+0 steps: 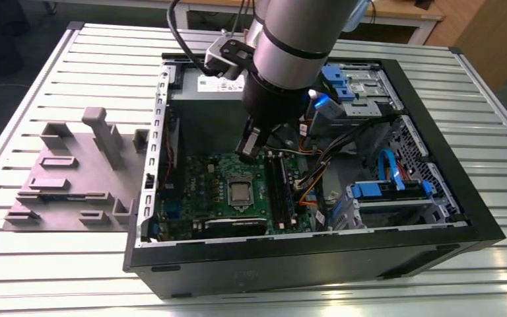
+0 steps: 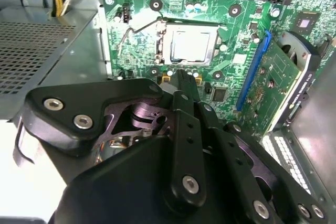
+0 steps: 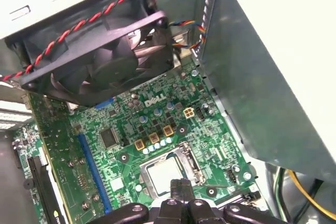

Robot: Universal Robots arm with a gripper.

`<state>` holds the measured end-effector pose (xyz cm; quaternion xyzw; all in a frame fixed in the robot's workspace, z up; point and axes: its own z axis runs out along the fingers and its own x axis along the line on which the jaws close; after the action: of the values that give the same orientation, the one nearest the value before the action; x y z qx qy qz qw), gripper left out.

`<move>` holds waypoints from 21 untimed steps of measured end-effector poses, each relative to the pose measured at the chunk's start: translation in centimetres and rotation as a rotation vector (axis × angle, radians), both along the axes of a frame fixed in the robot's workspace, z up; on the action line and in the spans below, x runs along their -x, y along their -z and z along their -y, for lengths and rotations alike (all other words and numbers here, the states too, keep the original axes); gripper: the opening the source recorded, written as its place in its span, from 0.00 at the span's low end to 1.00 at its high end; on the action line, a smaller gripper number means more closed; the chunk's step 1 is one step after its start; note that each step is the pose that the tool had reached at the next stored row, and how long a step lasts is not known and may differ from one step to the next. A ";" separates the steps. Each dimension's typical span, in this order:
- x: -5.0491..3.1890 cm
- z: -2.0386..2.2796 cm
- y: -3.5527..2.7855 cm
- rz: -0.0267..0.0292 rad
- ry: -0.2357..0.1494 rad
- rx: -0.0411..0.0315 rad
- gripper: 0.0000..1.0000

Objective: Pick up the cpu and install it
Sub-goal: 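Install the first cpu locking lever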

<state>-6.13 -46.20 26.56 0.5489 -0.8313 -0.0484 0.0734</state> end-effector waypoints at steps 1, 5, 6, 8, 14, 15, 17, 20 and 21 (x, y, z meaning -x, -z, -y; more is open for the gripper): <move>0.00 -0.14 -0.14 0.0000 0.000 0.0000 0.10; 0.00 -0.82 -0.25 0.0000 0.000 -0.0034 0.10; -0.01 -0.93 -0.25 0.0000 0.000 -0.0082 0.10; 0.00 -1.13 -0.24 0.0000 0.000 -0.0183 0.10; -0.03 -1.34 -0.23 0.0001 0.000 -0.1080 0.10; -0.03 -1.35 -0.23 0.0001 0.000 -0.1260 0.10; -0.03 -1.35 -0.21 -0.0001 0.000 -0.1518 0.10; -0.04 -1.36 0.01 0.0001 0.000 -0.1622 0.10; -0.06 -1.35 0.17 0.0001 0.000 -0.1634 0.10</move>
<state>-6.07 -44.84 26.39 0.5531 -0.8245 -0.1160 0.0283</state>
